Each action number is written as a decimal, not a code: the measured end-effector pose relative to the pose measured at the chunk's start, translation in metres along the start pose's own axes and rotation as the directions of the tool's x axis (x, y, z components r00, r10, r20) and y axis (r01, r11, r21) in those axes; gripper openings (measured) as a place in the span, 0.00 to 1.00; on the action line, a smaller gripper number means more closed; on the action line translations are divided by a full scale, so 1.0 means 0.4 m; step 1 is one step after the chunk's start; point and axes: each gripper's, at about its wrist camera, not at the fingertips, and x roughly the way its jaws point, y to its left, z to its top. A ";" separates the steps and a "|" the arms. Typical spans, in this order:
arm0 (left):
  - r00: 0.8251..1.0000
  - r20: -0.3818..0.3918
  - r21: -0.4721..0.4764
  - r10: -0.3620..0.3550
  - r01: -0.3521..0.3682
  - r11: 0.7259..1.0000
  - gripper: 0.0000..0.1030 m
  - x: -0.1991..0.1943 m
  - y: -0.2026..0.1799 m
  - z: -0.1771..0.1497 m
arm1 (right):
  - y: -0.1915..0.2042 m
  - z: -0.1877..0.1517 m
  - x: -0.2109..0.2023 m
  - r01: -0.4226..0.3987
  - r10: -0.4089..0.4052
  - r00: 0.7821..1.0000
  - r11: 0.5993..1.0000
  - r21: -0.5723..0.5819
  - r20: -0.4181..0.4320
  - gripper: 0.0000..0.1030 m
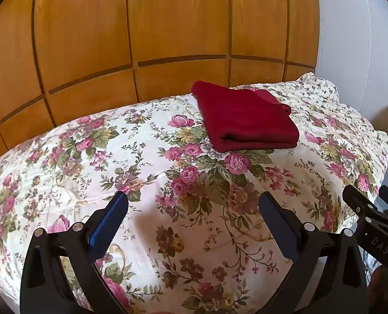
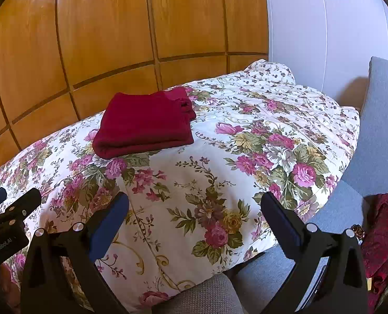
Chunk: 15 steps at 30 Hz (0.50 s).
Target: Fold small clothes
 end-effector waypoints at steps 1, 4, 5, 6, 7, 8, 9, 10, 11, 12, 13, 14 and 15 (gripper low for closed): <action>1.000 -0.002 -0.005 -0.002 0.002 1.000 0.96 0.000 0.002 0.000 | 0.000 0.000 0.000 0.000 0.000 1.000 1.000 -0.001 -0.001 0.98; 1.000 -0.009 -0.020 -0.007 0.007 1.000 0.96 0.001 0.008 0.000 | 0.003 0.001 -0.001 -0.001 0.001 1.000 1.000 -0.003 -0.001 0.98; 1.000 -0.012 -0.024 -0.009 0.009 1.000 0.96 0.002 0.009 0.001 | 0.005 0.000 -0.002 0.000 0.000 1.000 1.000 -0.005 -0.002 0.98; 1.000 -0.014 -0.026 -0.011 0.011 1.000 0.96 0.003 0.012 0.001 | 0.005 0.000 -0.001 0.000 0.000 1.000 1.000 -0.006 -0.002 0.98; 1.000 -0.016 -0.030 -0.014 0.013 0.999 0.96 0.004 0.012 0.001 | 0.005 0.000 -0.001 0.000 0.000 1.000 1.000 -0.004 -0.002 0.98; 1.000 -0.018 -0.031 -0.016 0.016 0.999 0.96 0.005 0.013 0.001 | 0.007 0.000 -0.002 0.001 -0.001 1.000 1.000 -0.003 -0.002 0.98; 1.000 -0.020 -0.030 -0.019 0.018 0.999 0.96 0.006 0.013 0.000 | 0.007 0.000 -0.001 0.001 -0.001 1.000 1.000 -0.002 -0.002 0.98; 1.000 -0.023 -0.028 -0.020 0.019 0.999 0.96 0.006 0.011 -0.001 | 0.009 -0.002 -0.002 0.002 -0.002 1.000 1.000 0.001 -0.001 0.98; 1.000 -0.024 -0.027 -0.020 0.019 0.999 0.96 0.007 0.010 -0.001 | 0.008 -0.001 -0.002 0.002 -0.002 1.000 1.000 0.001 -0.002 0.98; 0.999 -0.022 -0.024 -0.024 0.023 0.999 0.96 0.006 0.008 -0.002 | 0.007 -0.001 -0.001 0.003 -0.003 1.000 1.000 -0.001 -0.003 0.98; 0.999 -0.018 -0.021 -0.028 0.028 0.999 0.96 0.005 0.008 -0.003 | 0.006 -0.001 -0.001 0.001 -0.001 1.000 1.000 -0.002 -0.002 0.98; 1.000 -0.006 -0.013 -0.022 0.022 1.000 0.96 0.002 0.005 -0.005 | 0.005 -0.001 -0.001 0.000 0.000 1.000 1.000 -0.001 -0.002 0.98; 1.000 0.001 -0.008 -0.014 0.014 1.000 0.96 0.001 0.003 -0.005 | 0.005 -0.001 0.000 0.000 0.000 1.000 1.000 -0.002 -0.003 0.98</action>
